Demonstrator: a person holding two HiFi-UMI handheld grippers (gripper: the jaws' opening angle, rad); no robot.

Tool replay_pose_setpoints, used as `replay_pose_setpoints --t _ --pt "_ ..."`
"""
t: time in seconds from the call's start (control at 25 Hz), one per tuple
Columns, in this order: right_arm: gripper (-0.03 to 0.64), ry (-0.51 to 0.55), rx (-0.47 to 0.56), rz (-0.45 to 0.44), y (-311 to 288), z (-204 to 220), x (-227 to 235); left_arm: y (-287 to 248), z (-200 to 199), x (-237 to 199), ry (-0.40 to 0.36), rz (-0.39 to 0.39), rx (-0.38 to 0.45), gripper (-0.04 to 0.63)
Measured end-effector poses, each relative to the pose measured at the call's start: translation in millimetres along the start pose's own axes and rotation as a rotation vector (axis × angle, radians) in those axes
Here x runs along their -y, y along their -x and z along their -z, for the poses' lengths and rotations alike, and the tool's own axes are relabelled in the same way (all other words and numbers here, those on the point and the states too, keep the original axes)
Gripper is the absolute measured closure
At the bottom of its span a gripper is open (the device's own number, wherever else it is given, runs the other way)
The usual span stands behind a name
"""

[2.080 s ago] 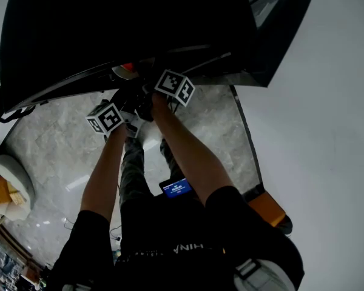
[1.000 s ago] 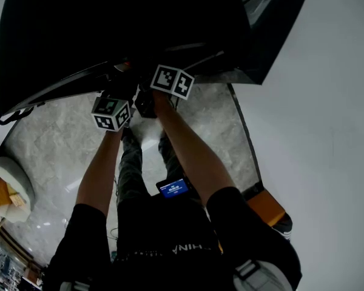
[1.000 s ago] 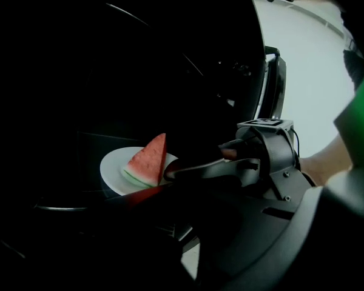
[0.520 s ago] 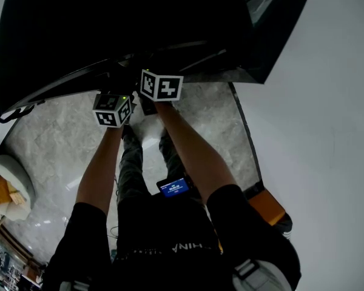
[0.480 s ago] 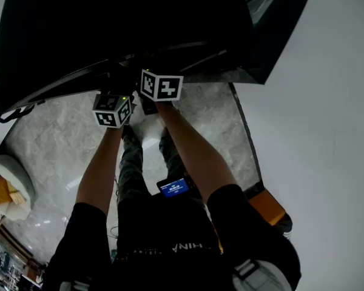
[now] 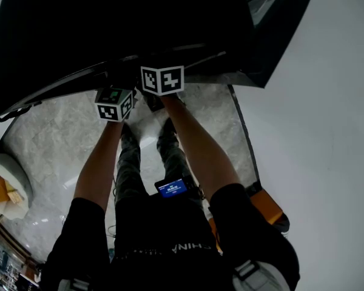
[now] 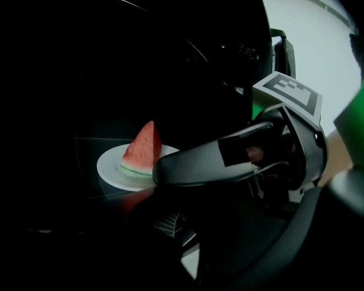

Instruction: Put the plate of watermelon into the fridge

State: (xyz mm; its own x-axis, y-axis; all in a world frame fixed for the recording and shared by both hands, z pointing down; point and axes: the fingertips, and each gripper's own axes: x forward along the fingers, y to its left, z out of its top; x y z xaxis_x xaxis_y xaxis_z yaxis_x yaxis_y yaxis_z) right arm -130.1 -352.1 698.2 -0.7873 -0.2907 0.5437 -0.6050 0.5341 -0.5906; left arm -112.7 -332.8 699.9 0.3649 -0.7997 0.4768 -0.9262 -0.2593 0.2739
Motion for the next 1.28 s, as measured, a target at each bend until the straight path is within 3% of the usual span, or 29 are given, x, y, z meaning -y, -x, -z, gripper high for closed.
replay_pose_setpoints --t 0.32,0.52,0.56,0.72,0.92,1.28 --pt "0.354 0.015 -0.017 0.005 13 4 4 0 4 -14 0.056 -0.048 -0.018 0.583" --pt "0.356 0.117 0.001 0.057 17 -2 8 1 3 -23 0.074 -0.065 -0.022 0.583" --pt "0.363 0.136 0.008 0.085 19 -4 13 3 3 -25 0.080 -0.078 -0.024 0.583" --pt "0.576 0.232 0.011 0.222 22 -1 38 8 6 -34 0.083 -0.124 -0.036 0.583" --pt "0.589 0.330 -0.018 0.236 10 4 29 5 4 -38 0.075 -0.141 -0.052 0.583" --pt "0.589 0.359 -0.069 0.272 2 -5 29 -1 -6 -47 0.069 -0.138 -0.121 0.581"
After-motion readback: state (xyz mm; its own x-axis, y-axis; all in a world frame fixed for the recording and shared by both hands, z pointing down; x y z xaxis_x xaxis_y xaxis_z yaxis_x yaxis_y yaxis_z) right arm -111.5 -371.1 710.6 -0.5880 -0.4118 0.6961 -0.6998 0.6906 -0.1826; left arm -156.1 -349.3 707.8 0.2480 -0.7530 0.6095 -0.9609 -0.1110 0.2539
